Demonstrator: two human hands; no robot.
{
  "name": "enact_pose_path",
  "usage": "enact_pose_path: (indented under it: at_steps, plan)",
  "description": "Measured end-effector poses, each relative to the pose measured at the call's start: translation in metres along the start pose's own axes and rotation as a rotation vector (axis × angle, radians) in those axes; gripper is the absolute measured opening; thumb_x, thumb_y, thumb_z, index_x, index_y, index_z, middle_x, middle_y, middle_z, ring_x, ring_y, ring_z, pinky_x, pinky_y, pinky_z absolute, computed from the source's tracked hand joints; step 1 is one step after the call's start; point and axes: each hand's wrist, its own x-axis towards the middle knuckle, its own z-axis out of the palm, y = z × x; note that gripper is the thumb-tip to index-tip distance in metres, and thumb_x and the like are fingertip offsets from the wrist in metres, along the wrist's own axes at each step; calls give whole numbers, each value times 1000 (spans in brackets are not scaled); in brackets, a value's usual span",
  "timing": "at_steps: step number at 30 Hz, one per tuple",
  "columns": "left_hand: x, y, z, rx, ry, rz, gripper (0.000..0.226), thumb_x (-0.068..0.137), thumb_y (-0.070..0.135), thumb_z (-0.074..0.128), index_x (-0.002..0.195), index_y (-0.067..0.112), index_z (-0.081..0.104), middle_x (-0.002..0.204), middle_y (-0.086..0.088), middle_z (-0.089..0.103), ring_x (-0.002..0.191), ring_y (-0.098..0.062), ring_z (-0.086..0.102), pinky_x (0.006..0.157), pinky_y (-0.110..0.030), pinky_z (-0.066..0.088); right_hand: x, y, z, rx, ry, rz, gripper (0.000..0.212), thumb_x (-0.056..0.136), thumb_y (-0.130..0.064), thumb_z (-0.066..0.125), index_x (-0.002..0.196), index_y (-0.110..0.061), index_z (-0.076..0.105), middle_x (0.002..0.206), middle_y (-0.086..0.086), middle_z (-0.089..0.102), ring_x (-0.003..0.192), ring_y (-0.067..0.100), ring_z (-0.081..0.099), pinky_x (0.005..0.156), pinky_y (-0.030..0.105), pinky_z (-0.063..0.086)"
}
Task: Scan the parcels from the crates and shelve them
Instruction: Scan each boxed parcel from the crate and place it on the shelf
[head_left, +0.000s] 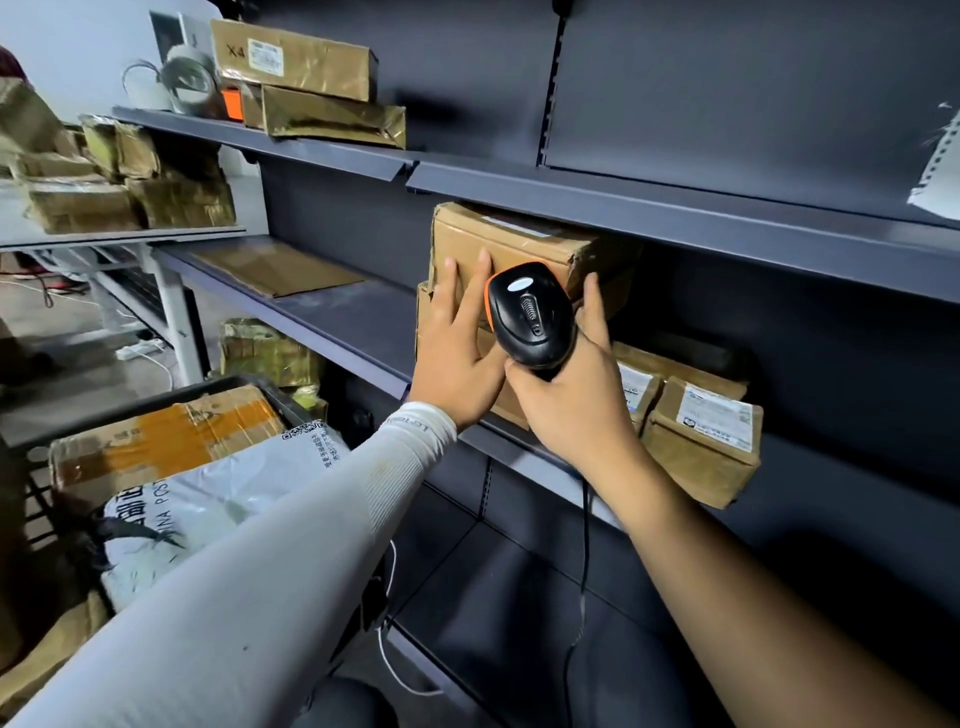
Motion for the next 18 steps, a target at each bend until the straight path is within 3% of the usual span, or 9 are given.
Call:
enact_pose_path:
  at_steps: [3,5,6,9,12,15,18]
  plan:
    - [11,-10,6,56,-27,-3,80,94,57,44,165,42,10,175,-3,6,158,-7,-13,130,-37,10,16,8,0,-38,-51,52,55,92,-25,74,144,-32,59,174,-9,-6,150,2,28,114,17,27]
    - [15,-16,9,82,-40,15,78,94,56,42,165,40,13,175,-3,6,154,2,-15,127,-26,8,26,13,1,-50,-64,44,60,92,-27,73,149,-36,54,174,-10,-5,150,5,31,117,22,29]
    - [17,-18,11,86,-41,27,76,96,54,42,165,40,15,175,-5,6,154,1,-13,128,-31,11,30,16,1,-56,-63,47,61,93,-26,72,150,-36,53,174,-10,-6,150,7,33,116,23,31]
    - [21,-27,17,112,-50,55,65,102,52,42,163,43,20,174,-8,7,161,-24,5,124,-57,25,46,30,4,-66,-43,93,64,93,-23,73,153,-28,51,173,-17,-3,146,8,37,106,19,30]
    - [22,-39,25,190,-81,93,60,103,57,34,159,34,29,174,-8,7,159,-37,12,120,-66,24,58,45,12,-95,-19,97,65,91,-23,75,152,-26,52,172,-21,-2,146,5,36,105,15,27]
    - [23,-42,32,171,-61,85,62,100,55,37,157,52,11,174,-1,4,160,-32,4,125,-66,10,63,60,25,-133,12,49,73,86,-21,77,154,-31,50,173,-14,-6,152,6,27,115,19,27]
    - [17,-40,41,139,-69,63,79,97,52,47,147,73,-11,169,20,-13,159,-13,-11,127,-51,-5,58,78,44,-174,27,-98,87,85,-15,76,161,-33,37,175,0,-7,160,14,-7,130,37,12]
